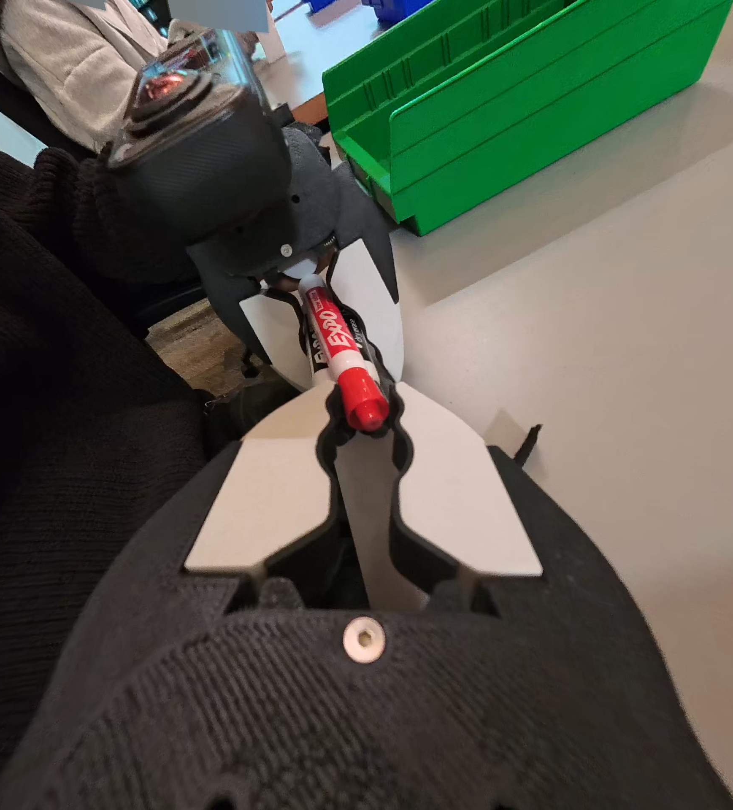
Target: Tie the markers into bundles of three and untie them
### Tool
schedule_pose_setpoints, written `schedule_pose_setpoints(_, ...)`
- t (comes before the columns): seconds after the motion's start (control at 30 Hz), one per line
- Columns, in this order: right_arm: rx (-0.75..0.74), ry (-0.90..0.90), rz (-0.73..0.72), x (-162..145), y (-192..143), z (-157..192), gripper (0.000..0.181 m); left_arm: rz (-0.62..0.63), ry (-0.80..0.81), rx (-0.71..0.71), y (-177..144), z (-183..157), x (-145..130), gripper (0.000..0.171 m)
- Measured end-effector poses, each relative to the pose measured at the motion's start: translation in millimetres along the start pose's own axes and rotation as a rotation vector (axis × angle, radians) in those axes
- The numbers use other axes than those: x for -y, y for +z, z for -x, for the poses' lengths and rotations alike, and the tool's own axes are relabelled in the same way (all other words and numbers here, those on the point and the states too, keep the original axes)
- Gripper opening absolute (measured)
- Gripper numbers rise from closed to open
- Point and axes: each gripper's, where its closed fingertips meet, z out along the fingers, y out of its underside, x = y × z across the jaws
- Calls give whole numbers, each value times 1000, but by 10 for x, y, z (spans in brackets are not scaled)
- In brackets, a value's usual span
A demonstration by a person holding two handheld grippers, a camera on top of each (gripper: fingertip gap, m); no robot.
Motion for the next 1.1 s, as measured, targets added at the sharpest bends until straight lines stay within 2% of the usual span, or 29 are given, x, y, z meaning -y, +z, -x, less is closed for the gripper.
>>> schedule_pose_setpoints(0.2,-12,-11,5,-3,-7,-11,22,1,-8,9,13,14,5,47)
schedule_pose_setpoints(0.27,-21,-16,3,9,-33,-28,29,3,-7,20,10,27,5,47)
schedule_pose_setpoints(0.47,-162,16,-61,93,-335,-346,41,4,-49,70,-37,170,-55,47)
schedule_pose_setpoints(0.57,-340,51,-45,63,-510,-614,38,-2,-95,113,-71,290,-85,47)
schedule_pose_setpoints(0.67,-399,49,-25,55,-602,-606,30,-8,-148,144,-86,400,-124,46)
schedule_pose_setpoints(0.8,-281,39,74,-204,-478,-242,0,1,-170,168,-78,481,-183,46)
schedule_pose_setpoints(0.9,-262,109,276,-678,-355,-148,9,22,-166,144,-41,457,-225,46)
schedule_pose_setpoints(0.97,-355,114,383,-889,-378,-287,16,20,-165,136,-36,448,-219,46)
schedule_pose_setpoints(1.1,-500,121,295,-713,-446,-669,30,4,-166,122,-55,433,-191,46)
